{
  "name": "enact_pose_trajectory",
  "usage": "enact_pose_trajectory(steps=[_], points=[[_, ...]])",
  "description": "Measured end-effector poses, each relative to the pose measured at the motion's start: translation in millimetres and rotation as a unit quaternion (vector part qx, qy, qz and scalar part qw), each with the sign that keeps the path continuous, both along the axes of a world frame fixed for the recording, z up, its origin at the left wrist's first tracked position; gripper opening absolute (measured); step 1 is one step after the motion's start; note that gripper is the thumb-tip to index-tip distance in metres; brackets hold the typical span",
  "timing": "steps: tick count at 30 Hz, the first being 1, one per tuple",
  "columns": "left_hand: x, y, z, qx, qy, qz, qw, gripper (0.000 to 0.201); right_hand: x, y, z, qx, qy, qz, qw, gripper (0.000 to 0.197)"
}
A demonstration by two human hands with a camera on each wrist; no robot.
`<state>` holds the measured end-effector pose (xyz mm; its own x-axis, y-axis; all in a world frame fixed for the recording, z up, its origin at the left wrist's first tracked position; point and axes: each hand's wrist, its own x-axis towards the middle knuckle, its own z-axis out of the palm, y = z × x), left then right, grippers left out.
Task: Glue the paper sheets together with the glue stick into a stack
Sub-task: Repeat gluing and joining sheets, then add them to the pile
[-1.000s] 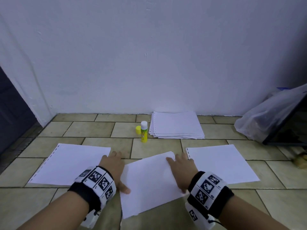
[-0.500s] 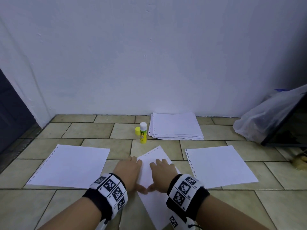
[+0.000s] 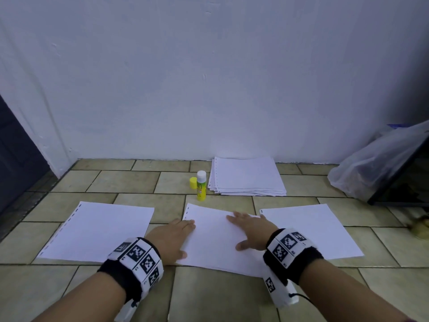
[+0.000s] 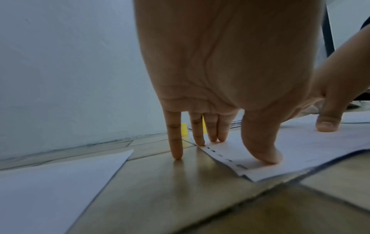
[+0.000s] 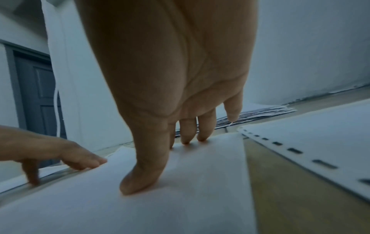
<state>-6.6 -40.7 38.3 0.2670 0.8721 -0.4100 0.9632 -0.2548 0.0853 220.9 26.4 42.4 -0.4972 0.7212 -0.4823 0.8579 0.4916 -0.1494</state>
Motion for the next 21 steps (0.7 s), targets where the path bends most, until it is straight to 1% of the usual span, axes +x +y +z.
enact_pose_trajectory(steps=[5, 7, 11, 13, 17, 21], points=[[-4, 2, 3, 0.016, 0.005, 0.010, 1.000, 0.084, 17, 1, -2, 0.006, -0.005, -0.029, 1.000, 0.097], [-6, 2, 0, 0.014, 0.029, 0.015, 0.999, 0.090, 20, 0, -2, -0.005, -0.007, -0.031, 0.999, 0.107], [-11, 4, -6, -0.022, 0.099, -0.002, 0.995, 0.113, 19, -3, -2, -0.025, -0.017, -0.026, 0.999, 0.131], [-14, 5, -9, -0.025, 0.102, 0.012, 0.994, 0.119, 18, -4, -3, -0.021, -0.005, -0.041, 0.999, 0.137], [-19, 4, -13, -0.065, 0.080, 0.053, 0.993, 0.126, 19, -9, -2, -0.015, 0.016, -0.060, 0.998, 0.141], [-20, 5, -13, -0.072, 0.083, 0.051, 0.993, 0.128, 23, -9, 7, -0.022, 0.041, -0.040, 0.998, 0.135]])
